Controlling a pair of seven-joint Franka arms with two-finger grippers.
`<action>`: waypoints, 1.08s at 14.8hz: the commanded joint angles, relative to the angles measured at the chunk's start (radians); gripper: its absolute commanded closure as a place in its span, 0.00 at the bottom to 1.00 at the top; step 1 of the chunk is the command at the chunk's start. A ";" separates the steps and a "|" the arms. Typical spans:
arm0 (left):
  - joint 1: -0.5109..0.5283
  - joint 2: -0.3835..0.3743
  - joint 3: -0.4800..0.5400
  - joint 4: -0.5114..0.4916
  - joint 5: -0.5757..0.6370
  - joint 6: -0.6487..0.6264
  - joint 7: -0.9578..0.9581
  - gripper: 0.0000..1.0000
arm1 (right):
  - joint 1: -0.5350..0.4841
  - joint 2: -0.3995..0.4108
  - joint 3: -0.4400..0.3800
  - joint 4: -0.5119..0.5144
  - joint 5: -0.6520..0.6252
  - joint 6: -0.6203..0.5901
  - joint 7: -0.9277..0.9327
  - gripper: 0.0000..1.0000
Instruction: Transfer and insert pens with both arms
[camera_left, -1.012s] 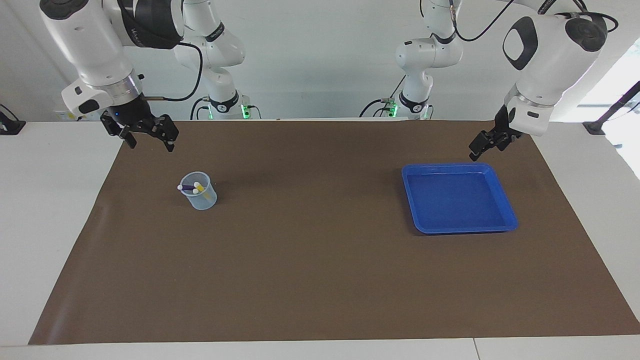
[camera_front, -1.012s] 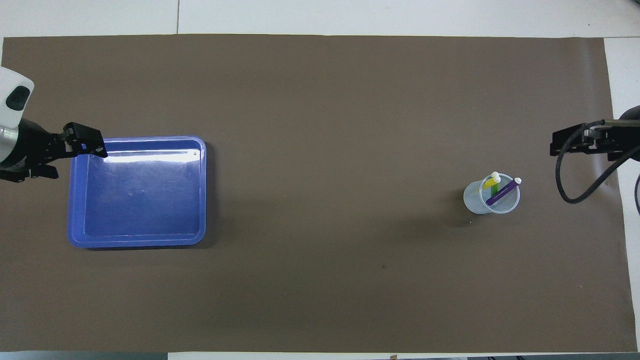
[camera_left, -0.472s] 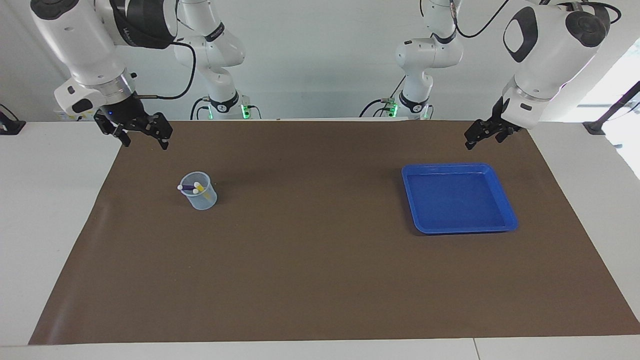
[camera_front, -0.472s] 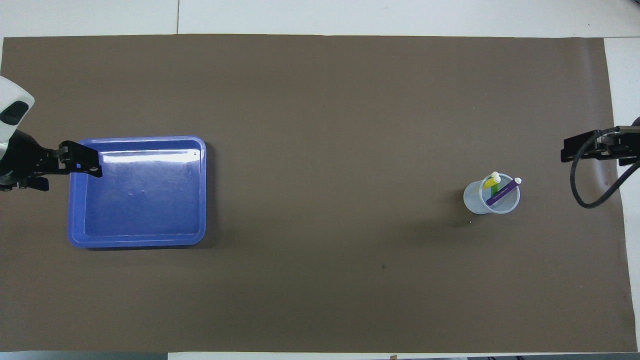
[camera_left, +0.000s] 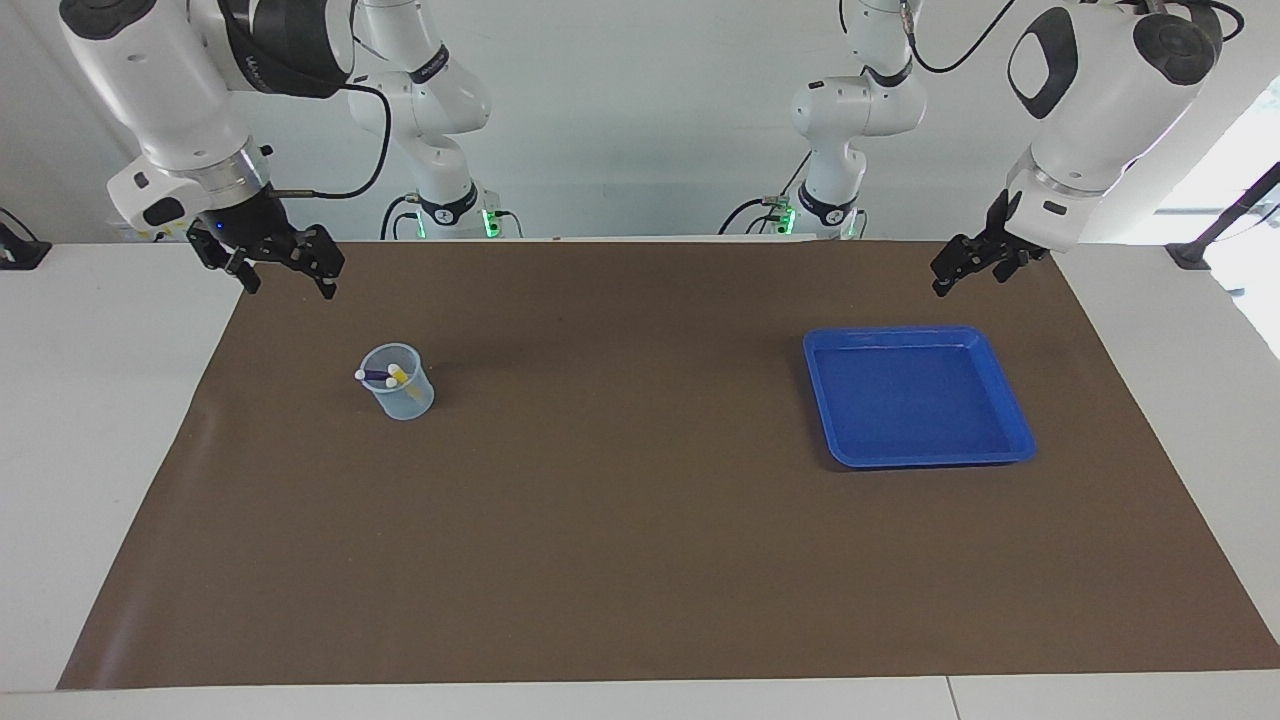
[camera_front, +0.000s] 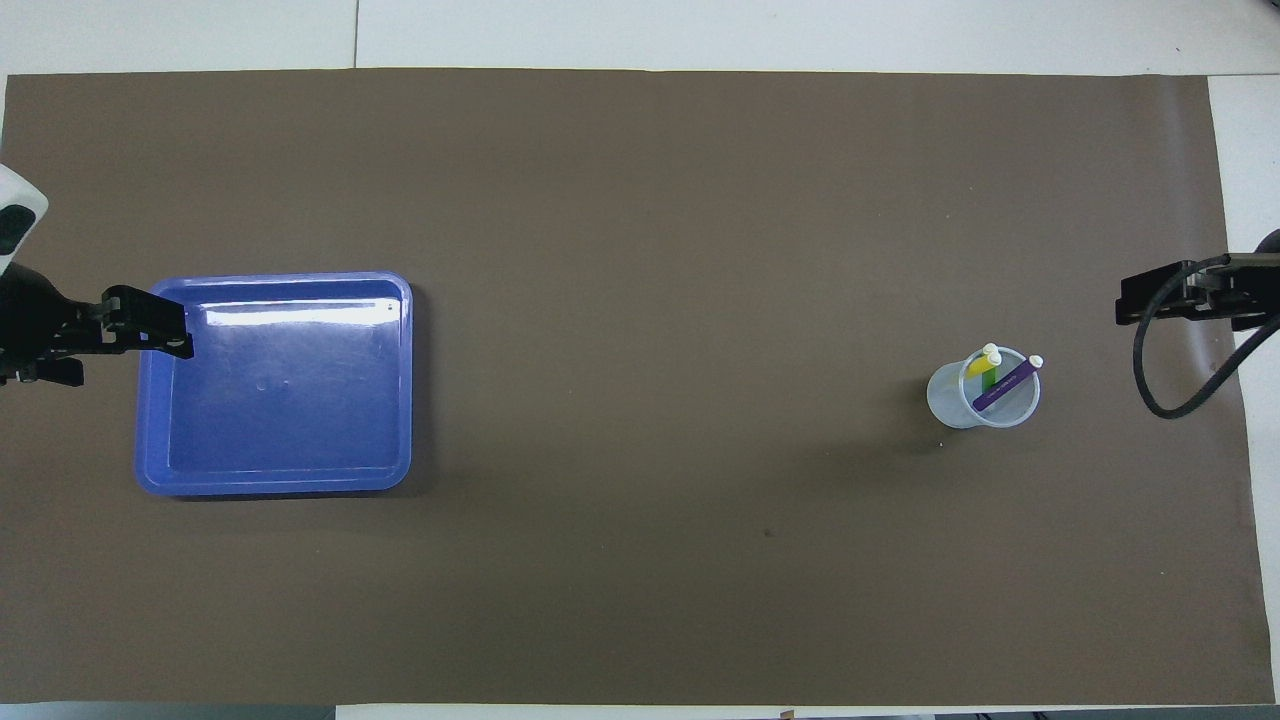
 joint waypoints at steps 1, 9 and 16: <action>-0.050 0.018 0.010 0.174 0.017 -0.147 0.013 0.00 | 0.000 -0.019 0.006 -0.025 -0.018 0.013 -0.017 0.00; -0.087 -0.006 0.014 0.143 0.014 -0.191 0.117 0.00 | 0.001 -0.025 0.006 -0.017 0.001 0.008 -0.022 0.00; -0.093 0.020 0.011 0.113 0.014 -0.085 0.144 0.00 | 0.001 -0.023 0.006 -0.014 0.028 0.008 -0.028 0.00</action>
